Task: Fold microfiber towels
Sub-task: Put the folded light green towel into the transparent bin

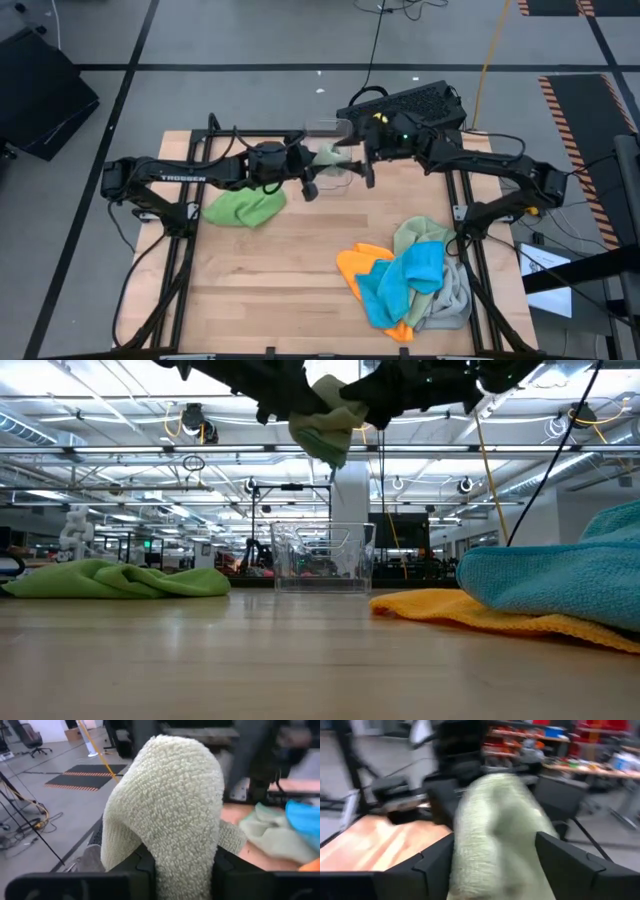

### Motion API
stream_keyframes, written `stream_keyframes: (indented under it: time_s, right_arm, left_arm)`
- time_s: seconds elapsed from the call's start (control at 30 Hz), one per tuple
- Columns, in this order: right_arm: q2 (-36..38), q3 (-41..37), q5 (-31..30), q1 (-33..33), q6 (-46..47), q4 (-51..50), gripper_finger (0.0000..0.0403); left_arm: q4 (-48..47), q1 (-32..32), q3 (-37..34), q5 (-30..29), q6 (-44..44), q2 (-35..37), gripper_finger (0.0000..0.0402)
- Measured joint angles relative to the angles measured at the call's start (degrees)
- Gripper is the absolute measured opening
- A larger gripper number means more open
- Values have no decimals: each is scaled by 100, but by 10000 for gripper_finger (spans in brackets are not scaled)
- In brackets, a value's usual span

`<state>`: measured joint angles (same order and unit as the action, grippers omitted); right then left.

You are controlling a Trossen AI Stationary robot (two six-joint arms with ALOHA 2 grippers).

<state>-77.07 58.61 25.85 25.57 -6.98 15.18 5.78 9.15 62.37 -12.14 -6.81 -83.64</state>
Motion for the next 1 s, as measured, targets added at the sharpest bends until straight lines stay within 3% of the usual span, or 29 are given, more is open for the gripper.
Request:
stream_keyframes:
  time_s: [0.1,0.37,0.5,1.0]
  right_arm:
    - [165,0,-223,6,162,-262,289]
    - [238,0,-128,4,-105,-663,332]
    - [242,0,279,1,-114,-563,334]
    - [-202,0,451,-271,-234,217,334]
  left_arm:
    - [-13,81,0,9,-369,2,83]
    - [-59,260,0,319,-1066,4,81]
    - [-147,293,0,478,-1344,4,81]
    - [-184,273,0,839,-2156,7,82]
